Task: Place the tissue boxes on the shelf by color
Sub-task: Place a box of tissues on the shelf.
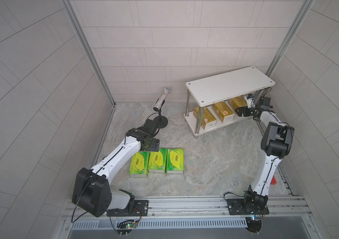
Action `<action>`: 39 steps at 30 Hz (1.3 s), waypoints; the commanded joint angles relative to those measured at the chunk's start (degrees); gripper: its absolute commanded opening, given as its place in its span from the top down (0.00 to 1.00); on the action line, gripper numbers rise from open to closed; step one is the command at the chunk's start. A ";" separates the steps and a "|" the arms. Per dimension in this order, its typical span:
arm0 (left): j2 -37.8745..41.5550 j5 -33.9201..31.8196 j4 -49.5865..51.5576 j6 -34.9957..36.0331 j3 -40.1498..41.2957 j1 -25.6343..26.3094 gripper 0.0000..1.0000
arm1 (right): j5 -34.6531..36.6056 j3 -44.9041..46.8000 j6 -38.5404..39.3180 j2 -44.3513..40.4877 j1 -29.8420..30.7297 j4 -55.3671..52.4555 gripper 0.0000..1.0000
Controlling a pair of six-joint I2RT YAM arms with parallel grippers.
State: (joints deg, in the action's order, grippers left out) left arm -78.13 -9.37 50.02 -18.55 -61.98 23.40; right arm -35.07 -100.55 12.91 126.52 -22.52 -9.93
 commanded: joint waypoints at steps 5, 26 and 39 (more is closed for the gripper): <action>2.71 0.31 2.26 0.16 -0.76 0.29 0.01 | 3.15 5.21 -4.25 -6.36 -0.81 6.29 0.00; 3.89 2.43 5.65 -0.52 -3.13 0.33 0.01 | 9.20 21.36 -14.54 -19.85 -0.69 13.32 0.00; 2.11 3.21 7.30 -1.04 -6.99 0.33 0.01 | 15.18 23.46 -27.74 -25.52 -0.29 3.34 0.02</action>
State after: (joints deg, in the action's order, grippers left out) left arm -75.37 -6.02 55.48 -18.98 -67.26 23.44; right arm -22.46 -74.35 -9.41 102.76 -23.00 0.56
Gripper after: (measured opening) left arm 0.994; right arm 0.991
